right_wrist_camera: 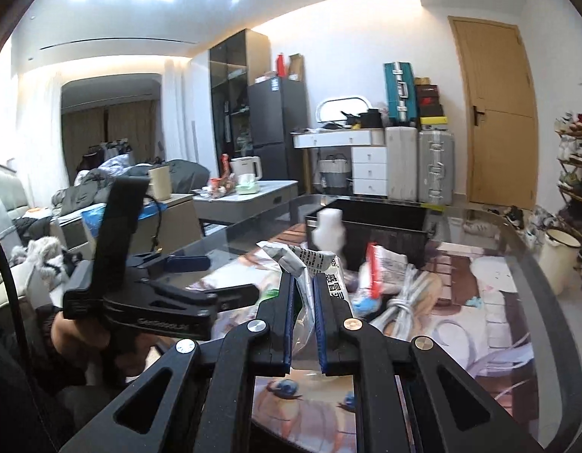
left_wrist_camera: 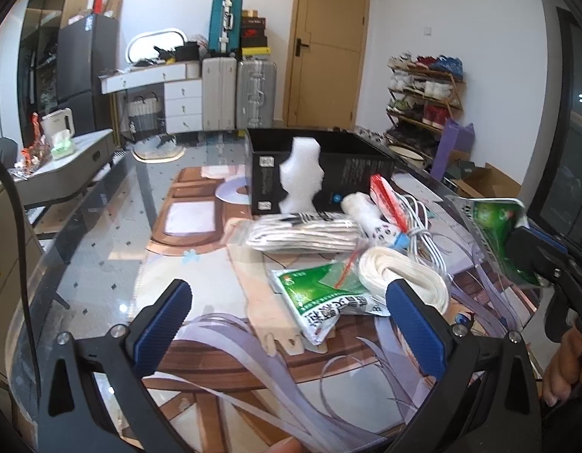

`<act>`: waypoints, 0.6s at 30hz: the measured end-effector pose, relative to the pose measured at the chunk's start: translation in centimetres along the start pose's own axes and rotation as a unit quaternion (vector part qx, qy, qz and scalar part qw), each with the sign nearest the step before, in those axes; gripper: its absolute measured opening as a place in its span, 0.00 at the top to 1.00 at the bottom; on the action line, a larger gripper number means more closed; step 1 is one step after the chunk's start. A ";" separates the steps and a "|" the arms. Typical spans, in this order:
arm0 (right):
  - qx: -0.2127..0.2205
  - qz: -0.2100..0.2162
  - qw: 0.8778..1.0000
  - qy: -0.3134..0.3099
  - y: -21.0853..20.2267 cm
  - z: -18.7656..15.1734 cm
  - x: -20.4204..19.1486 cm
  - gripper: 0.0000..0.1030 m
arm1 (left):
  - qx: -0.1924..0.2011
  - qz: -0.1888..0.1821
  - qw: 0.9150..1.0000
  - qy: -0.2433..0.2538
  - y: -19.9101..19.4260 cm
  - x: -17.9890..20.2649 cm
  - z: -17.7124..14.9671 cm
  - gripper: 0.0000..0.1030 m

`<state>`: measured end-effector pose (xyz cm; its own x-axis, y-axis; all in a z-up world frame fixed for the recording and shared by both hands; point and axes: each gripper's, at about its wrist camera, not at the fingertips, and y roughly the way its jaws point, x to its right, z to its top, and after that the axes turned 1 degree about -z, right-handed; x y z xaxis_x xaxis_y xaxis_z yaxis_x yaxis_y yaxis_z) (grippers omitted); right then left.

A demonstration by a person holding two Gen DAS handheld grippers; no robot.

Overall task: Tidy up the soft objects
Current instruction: 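Lift the white packet with the right tool while the left tool moves toward the bagged white strap coil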

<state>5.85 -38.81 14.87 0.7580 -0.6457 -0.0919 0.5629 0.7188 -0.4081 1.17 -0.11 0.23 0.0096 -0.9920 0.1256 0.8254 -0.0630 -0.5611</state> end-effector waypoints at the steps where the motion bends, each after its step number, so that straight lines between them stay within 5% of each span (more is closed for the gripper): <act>1: 0.000 -0.005 1.000 0.002 -0.1 0.0 0.2 0.91 | -0.003 -0.003 1.000 0.000 0.1 0.1 0.0 0.00; 9: -0.006 -0.037 0.999 0.012 0.0 -0.2 1.6 0.91 | -0.023 -0.014 0.998 0.063 1.1 3.0 0.4 0.00; 18: -0.007 -0.061 0.998 0.028 0.0 -0.6 3.4 0.91 | -0.063 -0.084 0.988 0.117 2.8 5.8 1.6 0.00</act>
<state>8.22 -41.20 14.02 0.6641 -0.7421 -0.0910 0.6449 0.6301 -0.4325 4.44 -5.83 0.67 -0.2650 -0.9634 0.0418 0.7273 -0.2281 -0.6473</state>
